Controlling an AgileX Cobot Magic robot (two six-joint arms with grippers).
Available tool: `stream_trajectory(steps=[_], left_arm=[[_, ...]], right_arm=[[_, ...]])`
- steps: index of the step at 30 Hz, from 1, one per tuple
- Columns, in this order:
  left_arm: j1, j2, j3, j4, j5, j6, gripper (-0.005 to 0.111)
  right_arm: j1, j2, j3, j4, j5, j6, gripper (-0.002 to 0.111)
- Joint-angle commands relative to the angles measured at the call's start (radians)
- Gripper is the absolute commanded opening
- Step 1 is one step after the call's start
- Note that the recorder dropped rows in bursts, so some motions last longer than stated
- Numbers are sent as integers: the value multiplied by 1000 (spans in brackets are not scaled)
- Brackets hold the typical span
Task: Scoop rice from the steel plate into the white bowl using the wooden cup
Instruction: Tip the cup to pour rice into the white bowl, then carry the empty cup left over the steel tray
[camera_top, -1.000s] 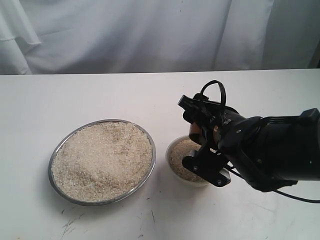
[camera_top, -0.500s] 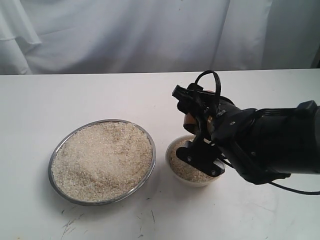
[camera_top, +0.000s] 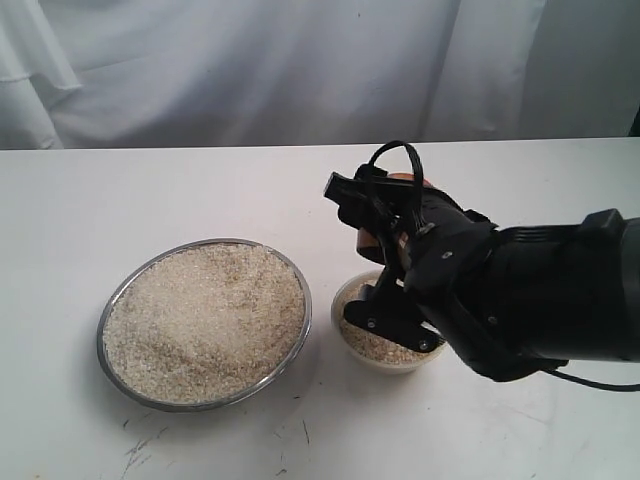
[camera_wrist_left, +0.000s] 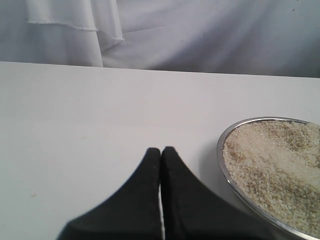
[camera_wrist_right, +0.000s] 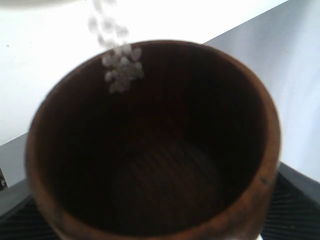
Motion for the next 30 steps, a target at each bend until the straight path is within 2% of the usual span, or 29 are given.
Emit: stream_trajectory(steps=[1, 13, 18, 25, 30], left_arm=[[-3, -4, 5, 0, -6, 0, 0], [-3, -4, 5, 0, -6, 0, 0], [-3, -4, 5, 0, -6, 0, 0], [-3, -4, 5, 0, -6, 0, 0], [-3, -4, 5, 0, -6, 0, 0]], right_arm=[[2, -10, -6, -9, 29, -42, 0], [20, -10, -19, -9, 46, -76, 0], [9, -10, -39, -9, 24, 50, 0], [-89, -15, -48, 38, -165, 323, 0], [-128, -7, -105, 147, -345, 377, 0]])
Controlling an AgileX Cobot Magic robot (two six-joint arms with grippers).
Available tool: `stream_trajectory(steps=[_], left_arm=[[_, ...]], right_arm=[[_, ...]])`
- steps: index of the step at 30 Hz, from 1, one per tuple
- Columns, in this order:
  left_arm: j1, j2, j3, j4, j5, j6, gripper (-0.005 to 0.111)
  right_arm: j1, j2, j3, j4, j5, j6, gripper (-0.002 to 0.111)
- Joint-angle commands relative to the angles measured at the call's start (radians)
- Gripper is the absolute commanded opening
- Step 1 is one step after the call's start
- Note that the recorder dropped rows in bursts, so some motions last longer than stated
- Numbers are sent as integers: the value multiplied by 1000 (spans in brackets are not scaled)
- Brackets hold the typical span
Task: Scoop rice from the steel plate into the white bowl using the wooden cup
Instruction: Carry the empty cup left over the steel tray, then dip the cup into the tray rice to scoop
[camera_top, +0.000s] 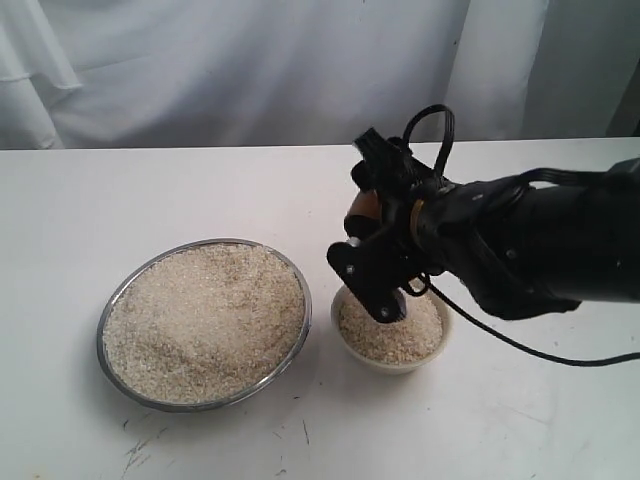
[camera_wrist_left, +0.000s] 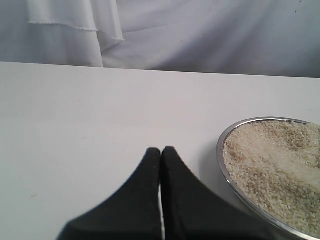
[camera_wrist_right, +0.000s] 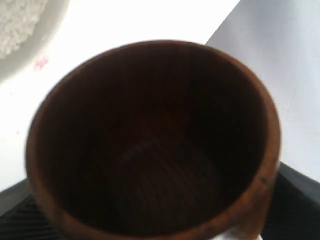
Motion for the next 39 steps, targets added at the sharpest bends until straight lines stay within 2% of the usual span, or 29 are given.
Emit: stream_trajectory(steps=[1, 20, 31, 39], left_arm=[[-3, -4, 5, 0, -6, 0, 0], [-3, -4, 5, 0, -6, 0, 0], [-3, -4, 5, 0, -6, 0, 0], [-3, -4, 5, 0, -6, 0, 0]], right_arm=[[-21, 4, -65, 74, -158, 57, 0], [124, 445, -518, 82, -198, -66, 0], [129, 567, -583, -40, -214, -214, 0], [131, 575, -587, 46, -332, -263, 0]])
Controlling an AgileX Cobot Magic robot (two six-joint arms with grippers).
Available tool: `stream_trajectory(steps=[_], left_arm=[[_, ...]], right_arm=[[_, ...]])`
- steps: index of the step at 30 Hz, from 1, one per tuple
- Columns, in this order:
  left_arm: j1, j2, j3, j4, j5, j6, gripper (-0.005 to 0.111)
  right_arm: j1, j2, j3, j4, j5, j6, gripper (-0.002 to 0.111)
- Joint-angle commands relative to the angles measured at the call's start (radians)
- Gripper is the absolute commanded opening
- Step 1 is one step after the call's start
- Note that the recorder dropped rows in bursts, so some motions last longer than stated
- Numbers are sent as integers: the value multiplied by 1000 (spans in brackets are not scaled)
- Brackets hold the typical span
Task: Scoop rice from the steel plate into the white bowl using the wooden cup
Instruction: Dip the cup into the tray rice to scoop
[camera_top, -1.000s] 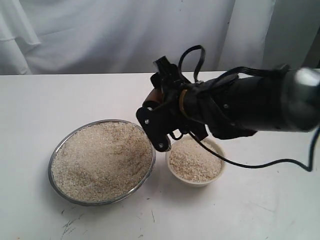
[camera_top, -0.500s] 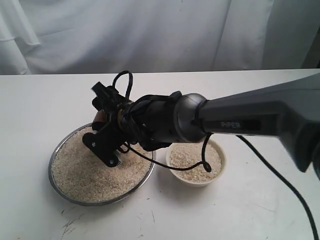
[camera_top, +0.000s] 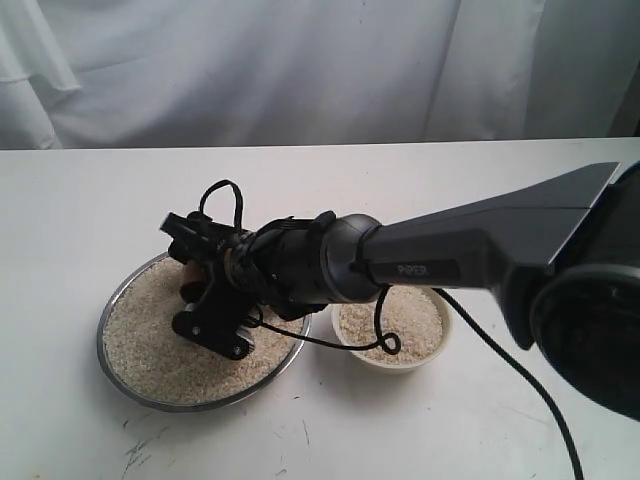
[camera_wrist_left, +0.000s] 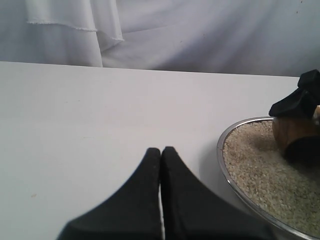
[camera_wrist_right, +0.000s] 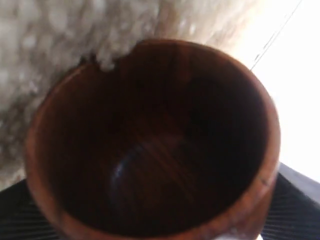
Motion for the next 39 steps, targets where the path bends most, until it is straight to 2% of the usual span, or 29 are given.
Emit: stream_trajectory(steps=[1, 24, 39], left_arm=[[-3, -4, 5, 0, -6, 0, 0], [-3, -4, 5, 0, -6, 0, 0], [-3, -4, 5, 0, -6, 0, 0]], right_arm=[[2, -6, -6, 77, -65, -9, 0], [23, -15, -6, 569, -76, -6, 0], [19, -64, -6, 720, -38, 28, 0]])
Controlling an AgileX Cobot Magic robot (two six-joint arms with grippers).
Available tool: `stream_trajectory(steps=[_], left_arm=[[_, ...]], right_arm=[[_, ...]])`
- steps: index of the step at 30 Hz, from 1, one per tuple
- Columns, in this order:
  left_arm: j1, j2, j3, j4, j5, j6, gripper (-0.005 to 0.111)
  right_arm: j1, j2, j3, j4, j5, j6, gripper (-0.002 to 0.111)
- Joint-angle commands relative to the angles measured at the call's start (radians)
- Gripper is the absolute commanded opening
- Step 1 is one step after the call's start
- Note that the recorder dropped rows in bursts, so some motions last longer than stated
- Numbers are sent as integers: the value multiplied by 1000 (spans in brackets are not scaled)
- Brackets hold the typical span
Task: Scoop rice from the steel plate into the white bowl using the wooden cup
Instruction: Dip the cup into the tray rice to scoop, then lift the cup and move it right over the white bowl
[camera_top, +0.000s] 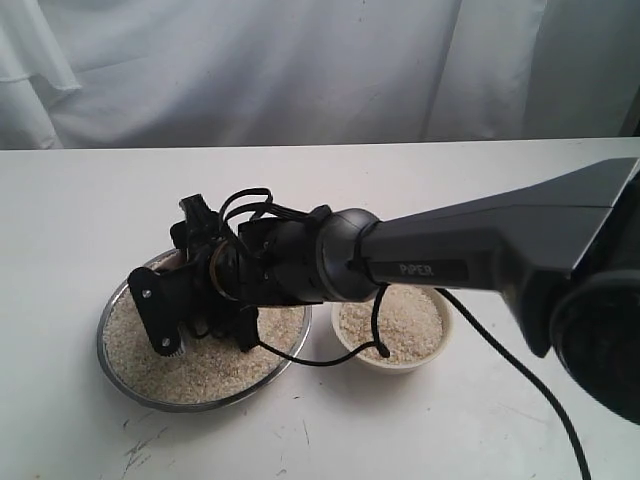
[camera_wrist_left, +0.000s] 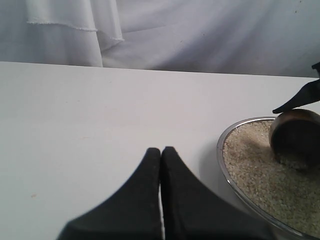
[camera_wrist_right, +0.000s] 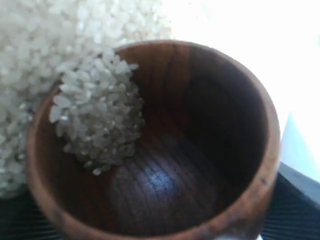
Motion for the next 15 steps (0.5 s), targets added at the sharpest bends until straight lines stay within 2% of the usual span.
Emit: stream_trajectory(steps=[1, 9, 15], left_arm=[[-3, -4, 5, 0, -6, 0, 0], [-3, -4, 5, 0, -6, 0, 0], [-3, -4, 5, 0, -6, 0, 0]], right_arm=[[-4, -37, -4, 26, 16, 8, 0], [-31, -105, -1, 0, 86, 13, 0], [-66, -185, 68, -38, 98, 13, 0]])
